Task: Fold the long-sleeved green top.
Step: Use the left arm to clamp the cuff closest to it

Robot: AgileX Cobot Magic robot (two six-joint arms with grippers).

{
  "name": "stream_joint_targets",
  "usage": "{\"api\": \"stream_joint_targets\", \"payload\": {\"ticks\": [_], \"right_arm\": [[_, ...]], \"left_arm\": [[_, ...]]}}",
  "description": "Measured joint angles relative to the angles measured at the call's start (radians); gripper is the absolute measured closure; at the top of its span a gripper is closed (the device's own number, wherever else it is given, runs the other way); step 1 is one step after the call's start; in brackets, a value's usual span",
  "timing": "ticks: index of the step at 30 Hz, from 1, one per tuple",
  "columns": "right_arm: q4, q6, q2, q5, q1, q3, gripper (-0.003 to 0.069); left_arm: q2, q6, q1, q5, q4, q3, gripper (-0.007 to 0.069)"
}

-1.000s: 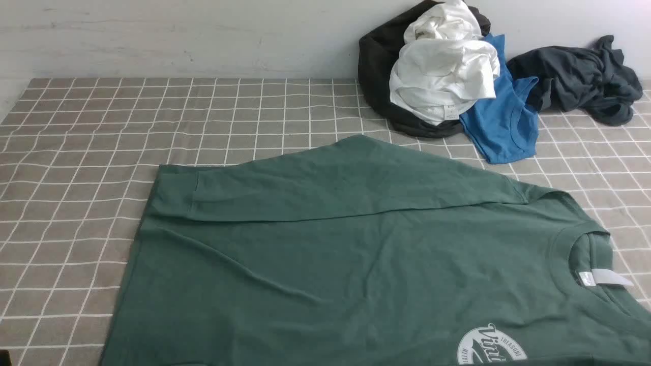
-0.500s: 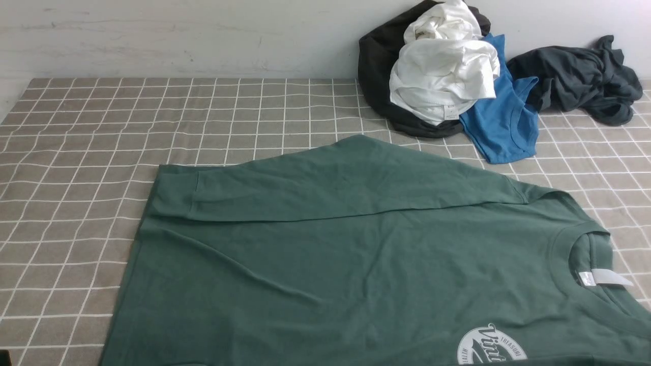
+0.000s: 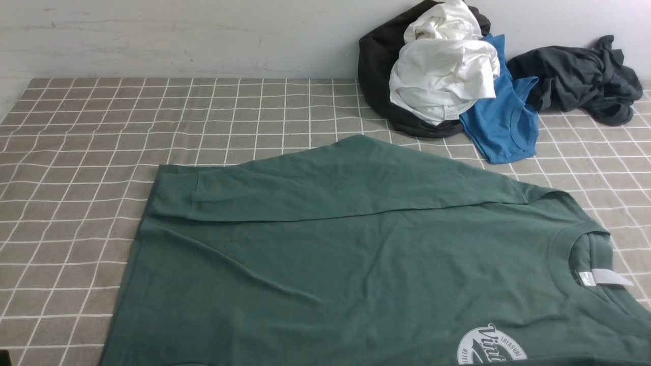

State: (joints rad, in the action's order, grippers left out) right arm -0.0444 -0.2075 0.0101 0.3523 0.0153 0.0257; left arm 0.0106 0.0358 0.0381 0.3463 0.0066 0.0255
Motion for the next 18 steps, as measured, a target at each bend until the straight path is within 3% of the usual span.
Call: {"api": "stream_joint_targets", "payload": {"ticks": [18], "right_arm": [[0.015, 0.0, 0.0, 0.0, 0.0, 0.0, 0.0673]], "left_arm": [[0.0, 0.0, 0.0, -0.001, 0.0, 0.0, 0.0632]]}}
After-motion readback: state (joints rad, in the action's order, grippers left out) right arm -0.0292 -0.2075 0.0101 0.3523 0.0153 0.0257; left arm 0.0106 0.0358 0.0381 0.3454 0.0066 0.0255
